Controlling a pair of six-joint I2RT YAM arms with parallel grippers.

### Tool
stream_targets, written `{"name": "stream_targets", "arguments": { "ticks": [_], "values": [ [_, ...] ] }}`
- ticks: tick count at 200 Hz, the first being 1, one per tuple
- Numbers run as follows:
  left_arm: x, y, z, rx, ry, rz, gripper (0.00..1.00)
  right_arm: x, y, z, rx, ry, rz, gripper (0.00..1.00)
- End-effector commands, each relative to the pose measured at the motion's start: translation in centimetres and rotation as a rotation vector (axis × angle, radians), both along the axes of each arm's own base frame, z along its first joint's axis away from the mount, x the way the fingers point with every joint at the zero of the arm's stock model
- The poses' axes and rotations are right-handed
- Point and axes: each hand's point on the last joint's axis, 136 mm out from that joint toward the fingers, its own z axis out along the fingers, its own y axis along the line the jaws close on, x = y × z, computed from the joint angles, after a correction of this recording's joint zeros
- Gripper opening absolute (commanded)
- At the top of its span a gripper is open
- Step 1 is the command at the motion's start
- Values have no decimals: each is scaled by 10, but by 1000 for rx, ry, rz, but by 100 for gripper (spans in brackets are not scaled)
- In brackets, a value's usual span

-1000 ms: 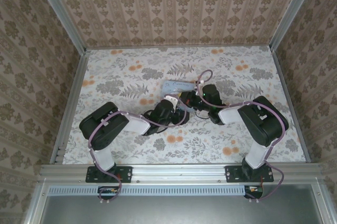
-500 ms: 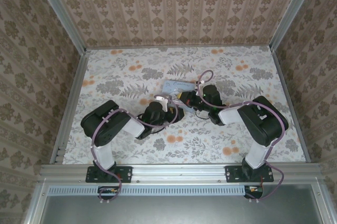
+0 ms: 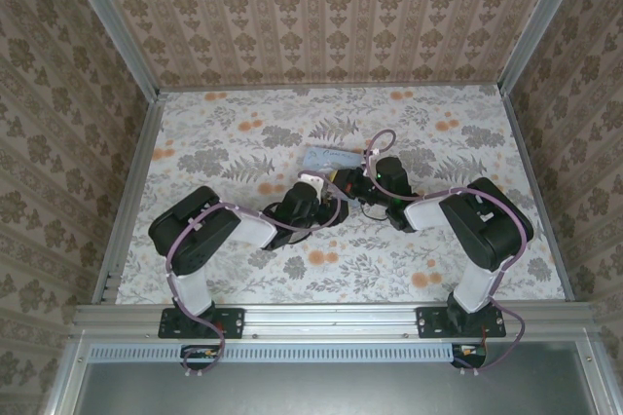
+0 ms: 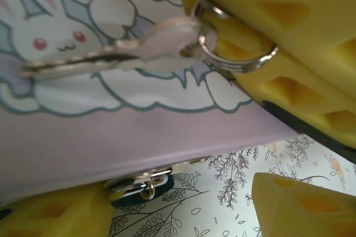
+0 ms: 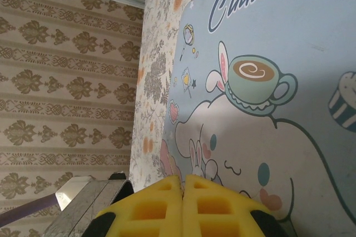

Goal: Unlock the padlock with the key

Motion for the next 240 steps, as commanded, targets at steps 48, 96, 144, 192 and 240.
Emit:
{"name": "stream_targets", "arguments": {
  "ticks": [48, 96, 144, 192, 240],
  "values": [
    [-13, -6, 2, -134, 9, -60, 56, -8, -3, -23, -25, 58, -1, 0],
    [-14, -6, 15, -176, -4, -59, 56, -7, -3, -24, -24, 62, -2, 0],
    [-9, -4, 8, -159, 12, -29, 56, -8, -3, -26, -21, 62, -3, 0],
    [-5, -3, 6, -223, 26, 12, 55, -9, -4, -29, -24, 67, -4, 0],
    [-8, -4, 16, -267, 21, 4, 52, -9, -3, -30, -18, 67, -3, 0]
  ]
}}
